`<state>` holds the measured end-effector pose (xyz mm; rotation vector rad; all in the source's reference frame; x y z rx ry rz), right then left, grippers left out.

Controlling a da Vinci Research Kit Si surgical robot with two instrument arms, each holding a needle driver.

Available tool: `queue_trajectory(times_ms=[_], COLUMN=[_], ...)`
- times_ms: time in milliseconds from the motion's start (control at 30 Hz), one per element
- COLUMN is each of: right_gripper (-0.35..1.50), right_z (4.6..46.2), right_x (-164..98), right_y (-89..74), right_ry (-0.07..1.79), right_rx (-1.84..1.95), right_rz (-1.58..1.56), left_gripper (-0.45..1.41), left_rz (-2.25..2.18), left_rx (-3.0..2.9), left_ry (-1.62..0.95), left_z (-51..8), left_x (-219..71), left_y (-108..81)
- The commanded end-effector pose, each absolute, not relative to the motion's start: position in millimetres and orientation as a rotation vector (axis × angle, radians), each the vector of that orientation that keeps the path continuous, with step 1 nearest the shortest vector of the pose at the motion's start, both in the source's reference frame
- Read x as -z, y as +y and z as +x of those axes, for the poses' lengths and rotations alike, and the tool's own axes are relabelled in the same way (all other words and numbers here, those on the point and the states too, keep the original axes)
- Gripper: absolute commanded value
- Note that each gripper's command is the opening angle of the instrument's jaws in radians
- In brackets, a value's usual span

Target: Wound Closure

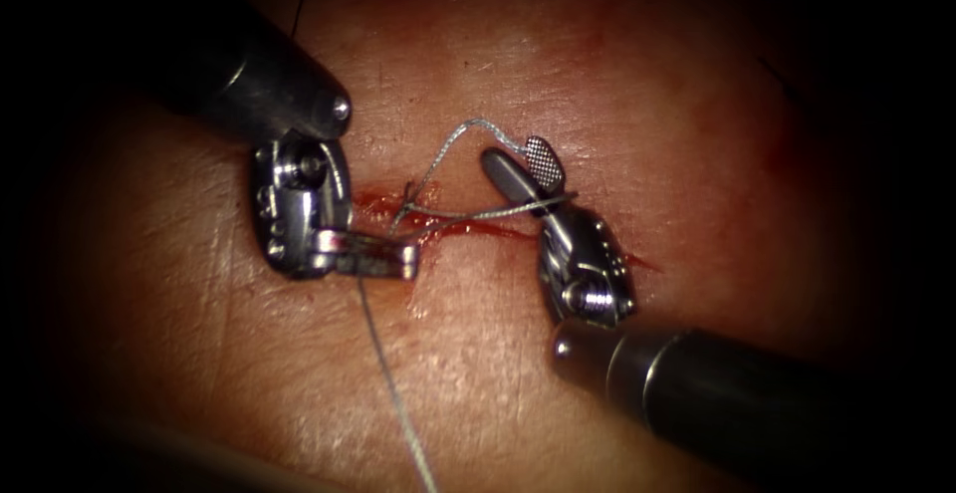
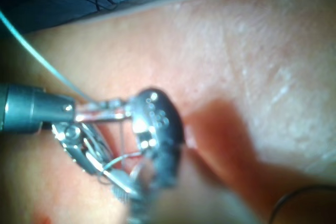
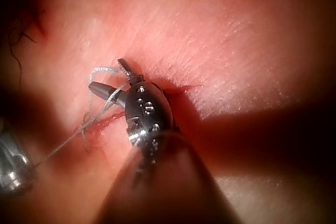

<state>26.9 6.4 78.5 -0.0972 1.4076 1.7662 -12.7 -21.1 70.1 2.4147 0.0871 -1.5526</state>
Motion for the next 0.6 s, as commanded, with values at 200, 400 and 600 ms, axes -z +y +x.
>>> queue_trajectory(times_ms=[200,400,600], right_gripper=[1.10,1.03,0.78], right_z=[30.2,30.8,31.0], right_x=[-79.8,-80.3,-80.6], right_y=[6.8,7.8,7.9], right_ry=[1.378,1.351,1.297], right_rx=[-1.698,-1.643,-1.538], right_rz=[-0.072,-0.110,-0.057], left_gripper=[-0.45,-0.45,-0.45], left_rz=[2.413,2.413,2.415], left_rx=[1.557,1.552,1.555], left_ry=[0.095,0.100,0.106], left_z=[-12.7,-12.2,-12.4], left_x=[-70.6,-70.5,-70.6], left_y=[-21.9,-22.1,-22.2])
